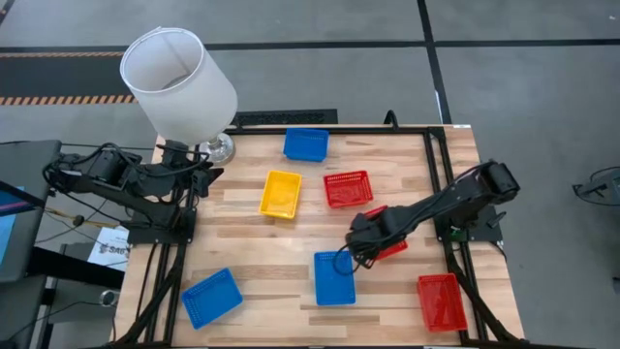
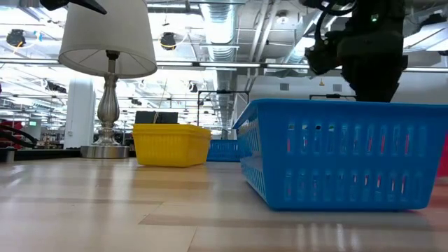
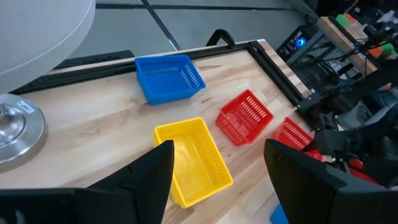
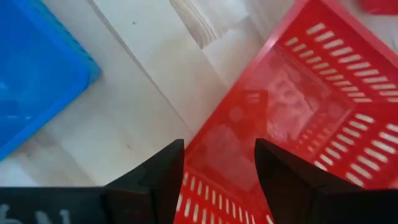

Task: Stack baskets by color
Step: Stack the center red basket on the top red basket

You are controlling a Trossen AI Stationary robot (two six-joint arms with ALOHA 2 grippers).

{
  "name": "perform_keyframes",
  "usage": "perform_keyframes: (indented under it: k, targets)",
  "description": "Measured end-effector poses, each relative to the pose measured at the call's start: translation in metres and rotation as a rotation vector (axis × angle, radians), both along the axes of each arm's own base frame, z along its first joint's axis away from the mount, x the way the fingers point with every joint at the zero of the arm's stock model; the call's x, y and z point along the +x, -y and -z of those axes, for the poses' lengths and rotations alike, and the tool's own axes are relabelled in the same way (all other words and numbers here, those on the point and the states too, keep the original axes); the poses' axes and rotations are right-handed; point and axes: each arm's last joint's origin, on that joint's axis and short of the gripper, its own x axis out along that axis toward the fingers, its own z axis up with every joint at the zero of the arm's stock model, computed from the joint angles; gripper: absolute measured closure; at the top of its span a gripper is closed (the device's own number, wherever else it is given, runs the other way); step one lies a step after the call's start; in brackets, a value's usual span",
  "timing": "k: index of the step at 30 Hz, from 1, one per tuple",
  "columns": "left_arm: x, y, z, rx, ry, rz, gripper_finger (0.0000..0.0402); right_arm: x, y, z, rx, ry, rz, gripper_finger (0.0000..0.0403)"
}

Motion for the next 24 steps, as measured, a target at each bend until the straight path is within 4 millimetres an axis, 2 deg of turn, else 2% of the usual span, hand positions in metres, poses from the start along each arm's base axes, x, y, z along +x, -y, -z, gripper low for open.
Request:
perform_keyframes:
  k: [4, 7, 10, 14, 15, 19, 24]
  targets:
    - [0.0, 0.0, 0.0, -0.001, 0.0, 0.001, 0.0164, 0.005, 0.0, 0.007, 0.0, -0.005, 0.004, 0.0184]
    - [0.0, 0.0, 0.0, 0.0, 0.0, 0.001, 0.0164, 0.006, 0.001, 0.013, -0.001, -0.037, 0.041, 0.0206]
    - [0.0, 0.0, 0.0, 0.0, -0.001, 0.001, 0.0164, 0.007, 0.002, 0.017, 0.013, -0.056, 0.066, 0.0261]
    - [0.0, 0.0, 0.0, 0.002, -0.007, 0.001, 0.0164, 0.006, 0.002, 0.017, 0.027, -0.071, 0.066, 0.037]
    - [-0.001, 0.0, 0.001, 0.002, -0.009, 0.001, 0.0164, 0.005, 0.003, 0.015, 0.027, -0.072, 0.063, 0.0383]
    - [-0.001, 0.0, 0.001, 0.004, -0.014, 0.001, 0.0164, -0.002, 0.006, -0.002, 0.043, -0.026, 0.063, 0.0388]
    - [-0.001, 0.0, 0.001, 0.006, -0.018, -0.001, 0.0164, -0.028, 0.013, -0.048, 0.111, 0.072, 0.011, 0.0395]
